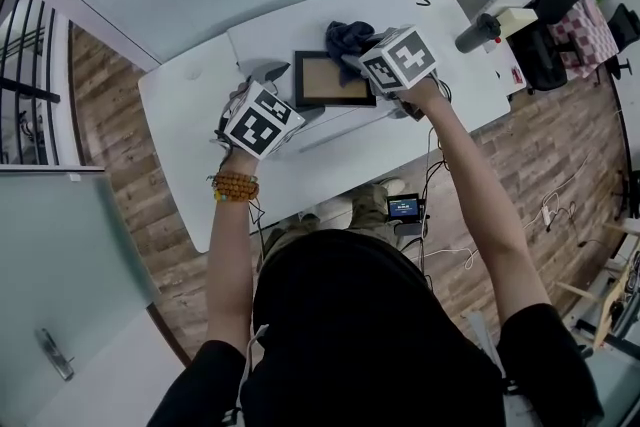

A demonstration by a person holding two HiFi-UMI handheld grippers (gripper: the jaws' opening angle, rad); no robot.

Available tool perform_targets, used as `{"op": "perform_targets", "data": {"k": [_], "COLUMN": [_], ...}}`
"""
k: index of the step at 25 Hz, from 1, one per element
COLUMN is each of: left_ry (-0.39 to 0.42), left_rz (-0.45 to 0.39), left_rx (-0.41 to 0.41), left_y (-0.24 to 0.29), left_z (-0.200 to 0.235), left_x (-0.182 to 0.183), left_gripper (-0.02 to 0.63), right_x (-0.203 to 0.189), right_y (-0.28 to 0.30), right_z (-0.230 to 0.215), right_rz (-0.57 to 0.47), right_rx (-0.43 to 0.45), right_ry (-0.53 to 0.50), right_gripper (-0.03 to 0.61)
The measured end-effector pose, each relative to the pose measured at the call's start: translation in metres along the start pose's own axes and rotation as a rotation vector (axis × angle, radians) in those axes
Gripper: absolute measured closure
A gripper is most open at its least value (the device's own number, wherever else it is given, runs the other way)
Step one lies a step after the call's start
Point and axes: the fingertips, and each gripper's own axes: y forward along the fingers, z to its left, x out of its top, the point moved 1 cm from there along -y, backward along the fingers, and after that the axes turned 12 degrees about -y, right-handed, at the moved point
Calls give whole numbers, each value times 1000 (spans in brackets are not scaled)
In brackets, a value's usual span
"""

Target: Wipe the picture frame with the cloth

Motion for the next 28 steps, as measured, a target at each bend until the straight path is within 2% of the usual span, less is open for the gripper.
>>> {"op": "perform_targets", "data": {"k": [6, 13, 15, 18, 19, 21, 24, 26, 28], "left_ry": [26, 0, -3, -6, -7, -7, -6, -12, -17], "left_rz": [18, 38, 30, 15, 14, 17, 21, 25, 34], "left_rx": [-23, -26, -23, -17, -17, -21, -22, -17, -16], "left_y": [2, 3, 3, 2, 2, 2, 2, 1, 1], "left_z": [-5, -6, -5, -5, -6, -6, -5, -3, -3], "left_x": [3, -1, -1, -2, -2, -1, 0, -1, 0], "left_gripper": [196, 196, 196, 196, 196, 196, 196, 196, 196], "right_x": [27, 56, 62, 67, 66, 57, 23, -2, -21], "right_y": [18, 38, 41, 29, 18, -10, -41, -41, -33], "right_z": [17, 40, 46, 57, 55, 36, -10, -26, -24], "right_rz": [16, 27, -14, -159, -204, -249, -192, -138, -109], "right_rx": [53, 95, 142, 291, 302, 223, 33, -10, 2], "right_ry": [-33, -107, -105, -46, -45, -92, -176, -176, -150], "right_gripper": [508, 508, 508, 508, 506, 506, 506, 506, 506]}}
